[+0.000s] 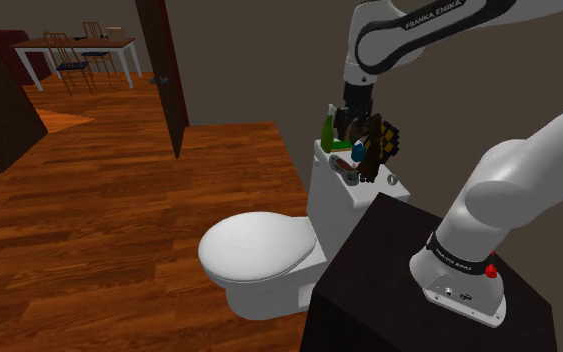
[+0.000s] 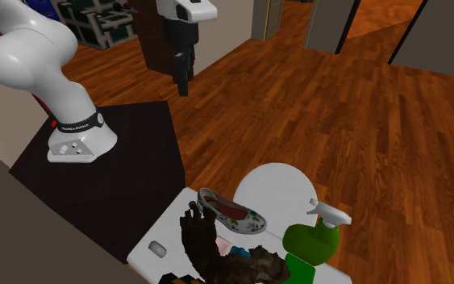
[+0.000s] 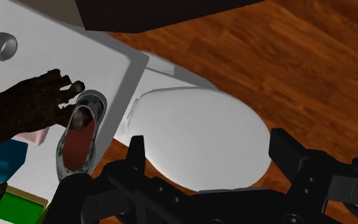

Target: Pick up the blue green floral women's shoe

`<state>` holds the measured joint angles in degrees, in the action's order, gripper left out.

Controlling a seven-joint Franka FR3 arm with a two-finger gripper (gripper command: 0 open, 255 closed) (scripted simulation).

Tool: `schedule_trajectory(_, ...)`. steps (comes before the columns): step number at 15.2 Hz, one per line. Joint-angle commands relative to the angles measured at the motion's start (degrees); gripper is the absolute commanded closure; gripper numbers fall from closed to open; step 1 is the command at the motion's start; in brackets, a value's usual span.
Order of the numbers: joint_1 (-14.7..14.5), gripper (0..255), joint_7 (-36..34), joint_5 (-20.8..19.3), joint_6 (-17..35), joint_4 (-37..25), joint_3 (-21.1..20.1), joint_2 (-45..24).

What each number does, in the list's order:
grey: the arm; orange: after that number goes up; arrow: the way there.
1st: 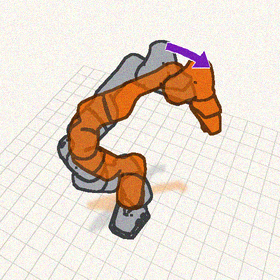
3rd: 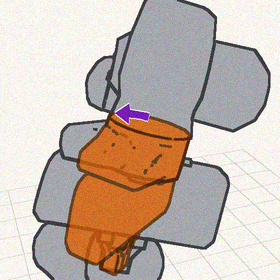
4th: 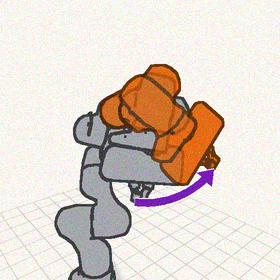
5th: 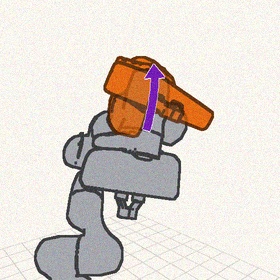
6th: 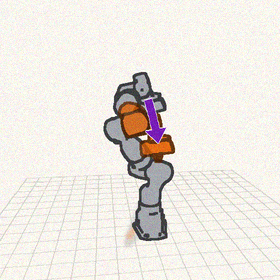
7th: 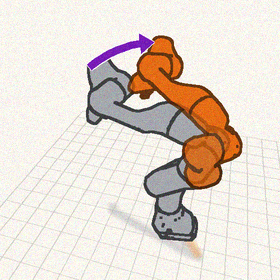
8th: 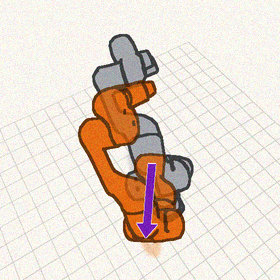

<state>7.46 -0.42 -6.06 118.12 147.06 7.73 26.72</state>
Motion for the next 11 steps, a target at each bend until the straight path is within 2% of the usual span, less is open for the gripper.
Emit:
schedule_trajectory(1, 0.9, 0, -0.5, -0.6, 3.9, 0.1, 0.8, -3.5)
schedule_trajectory(11, 4.9, 0, -1.0, -1.3, 21.3, -3.9, 5.7, -23.5)
